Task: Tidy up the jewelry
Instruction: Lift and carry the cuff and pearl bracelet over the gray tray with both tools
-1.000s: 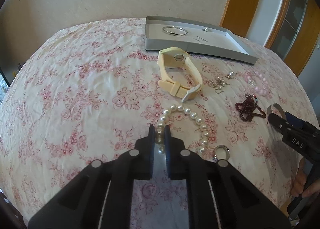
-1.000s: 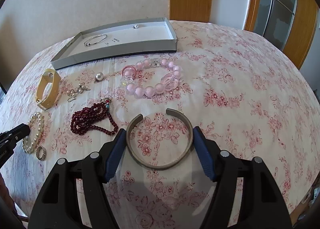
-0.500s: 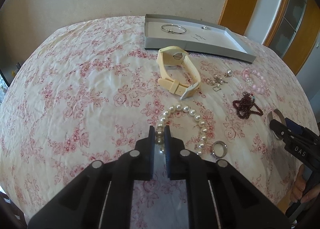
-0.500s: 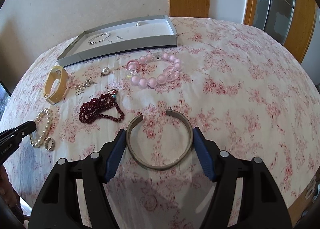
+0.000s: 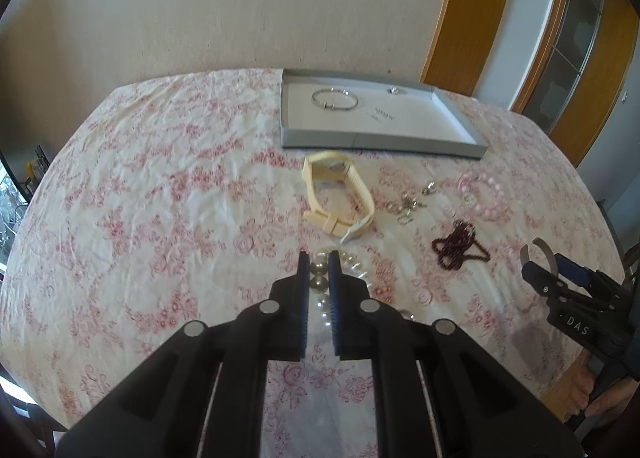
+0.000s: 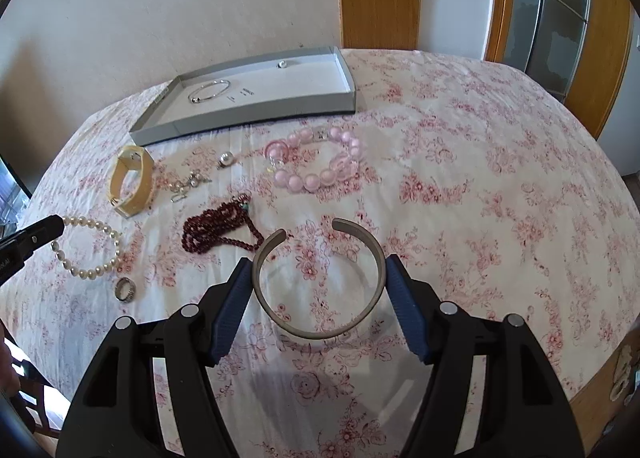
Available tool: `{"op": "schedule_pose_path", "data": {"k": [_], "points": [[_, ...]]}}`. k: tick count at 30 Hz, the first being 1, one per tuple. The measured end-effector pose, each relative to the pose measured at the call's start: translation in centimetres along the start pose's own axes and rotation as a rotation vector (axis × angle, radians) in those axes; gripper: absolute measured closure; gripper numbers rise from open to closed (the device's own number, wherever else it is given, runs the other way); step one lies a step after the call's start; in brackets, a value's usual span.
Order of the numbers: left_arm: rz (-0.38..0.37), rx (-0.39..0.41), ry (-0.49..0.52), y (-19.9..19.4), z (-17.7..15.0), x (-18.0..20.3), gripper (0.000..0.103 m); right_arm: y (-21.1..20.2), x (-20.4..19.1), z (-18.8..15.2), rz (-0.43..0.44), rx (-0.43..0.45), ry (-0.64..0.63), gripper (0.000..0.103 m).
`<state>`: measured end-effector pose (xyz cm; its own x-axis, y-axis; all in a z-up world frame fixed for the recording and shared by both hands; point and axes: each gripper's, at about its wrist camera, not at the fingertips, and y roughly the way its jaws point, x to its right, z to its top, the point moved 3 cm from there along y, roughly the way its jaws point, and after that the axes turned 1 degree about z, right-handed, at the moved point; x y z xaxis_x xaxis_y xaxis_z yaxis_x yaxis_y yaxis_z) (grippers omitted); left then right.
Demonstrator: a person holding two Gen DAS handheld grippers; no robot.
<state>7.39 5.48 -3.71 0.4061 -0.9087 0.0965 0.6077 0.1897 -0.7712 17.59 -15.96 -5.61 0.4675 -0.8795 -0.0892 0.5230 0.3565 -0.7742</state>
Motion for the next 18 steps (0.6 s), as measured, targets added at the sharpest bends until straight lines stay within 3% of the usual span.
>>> {"op": "schedule_pose_path", "data": {"k": [18], "points": [[-0.034,0.086,-0.009,-3.5,5.1,-0.2,0.094,-1.5,-1.7,5.7,0.010,0.089,-0.050,0.035]]}}
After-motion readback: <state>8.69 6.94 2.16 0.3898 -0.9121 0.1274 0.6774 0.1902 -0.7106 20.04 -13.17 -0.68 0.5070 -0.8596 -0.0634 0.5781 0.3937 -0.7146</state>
